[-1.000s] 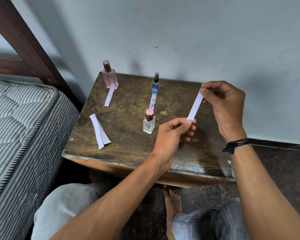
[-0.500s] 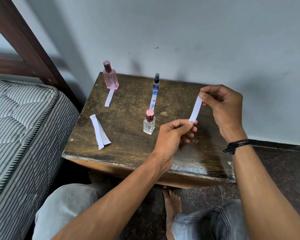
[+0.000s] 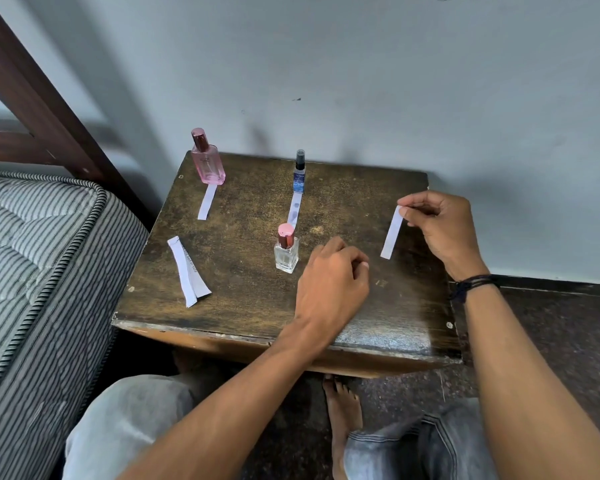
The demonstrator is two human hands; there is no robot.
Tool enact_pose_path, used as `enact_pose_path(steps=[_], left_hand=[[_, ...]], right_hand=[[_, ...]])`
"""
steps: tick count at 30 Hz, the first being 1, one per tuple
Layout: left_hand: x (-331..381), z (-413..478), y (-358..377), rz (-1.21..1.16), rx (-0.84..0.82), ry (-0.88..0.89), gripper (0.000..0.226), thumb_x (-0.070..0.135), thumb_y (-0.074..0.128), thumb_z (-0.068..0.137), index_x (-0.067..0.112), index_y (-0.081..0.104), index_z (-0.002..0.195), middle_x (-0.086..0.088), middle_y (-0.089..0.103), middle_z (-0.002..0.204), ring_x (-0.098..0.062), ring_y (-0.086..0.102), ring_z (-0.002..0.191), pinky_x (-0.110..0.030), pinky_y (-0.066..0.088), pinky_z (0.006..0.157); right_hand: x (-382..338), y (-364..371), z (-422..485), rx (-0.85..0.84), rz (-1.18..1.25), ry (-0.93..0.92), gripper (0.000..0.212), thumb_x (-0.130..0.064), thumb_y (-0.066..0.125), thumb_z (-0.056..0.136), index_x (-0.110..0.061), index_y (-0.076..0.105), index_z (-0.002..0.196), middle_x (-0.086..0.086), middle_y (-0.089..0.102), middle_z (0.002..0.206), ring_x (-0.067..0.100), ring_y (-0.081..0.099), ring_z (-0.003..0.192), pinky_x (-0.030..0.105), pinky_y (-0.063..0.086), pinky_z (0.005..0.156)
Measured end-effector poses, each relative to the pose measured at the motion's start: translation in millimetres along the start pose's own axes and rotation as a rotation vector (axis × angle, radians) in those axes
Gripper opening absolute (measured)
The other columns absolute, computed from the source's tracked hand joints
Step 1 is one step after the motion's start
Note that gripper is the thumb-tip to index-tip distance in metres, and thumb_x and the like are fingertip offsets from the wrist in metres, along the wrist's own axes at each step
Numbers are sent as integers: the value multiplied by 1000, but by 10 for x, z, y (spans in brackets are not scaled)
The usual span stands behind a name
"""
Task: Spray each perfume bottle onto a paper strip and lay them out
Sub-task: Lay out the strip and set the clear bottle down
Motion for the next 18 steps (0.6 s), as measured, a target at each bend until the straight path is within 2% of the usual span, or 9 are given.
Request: enact_pose_path(steps=[3, 6, 14, 18], left_hand=[[-42, 19, 89, 128, -12, 138, 30, 30, 57, 100, 19, 68, 125, 2, 57, 118, -21, 45, 112, -39, 46, 98], [-40, 1, 154, 214, -28, 222, 38, 39, 55, 100, 23, 62, 134, 3, 54, 124, -24, 44, 114, -44, 44, 95], [-68, -35, 259, 375, 10, 306, 37, 46, 47, 103, 35, 55, 137, 2, 51, 129, -25, 46, 111, -44, 45, 86], [-72, -31, 282, 423, 38, 319, 36, 49, 46, 103, 36, 56, 135, 2, 51, 128, -25, 48, 109, -44, 46, 83]], right_hand=[[38, -10, 3, -8, -56, -5, 30, -2, 76, 88, -32, 76, 86, -5, 77, 89, 13, 71, 82, 31, 58, 80], [28, -10, -4, -13, -94, -13, 26, -2, 75, 89, -28, 76, 88, -7, 76, 91, 13, 71, 86, 28, 57, 82], [28, 12, 12, -4, -154, -31, 22, -6, 76, 88, -28, 76, 89, -13, 74, 89, 6, 70, 86, 21, 55, 82], [30, 32, 31, -2, -173, -33, 19, -7, 77, 88, -27, 76, 89, -14, 73, 88, 0, 68, 84, 9, 50, 77]])
Point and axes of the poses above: each hand's wrist, its own z-axis towards the middle knuckle, its own y-axis out of the palm, x = y × z, the point moved 2 cm from there along z, towards the middle knuckle
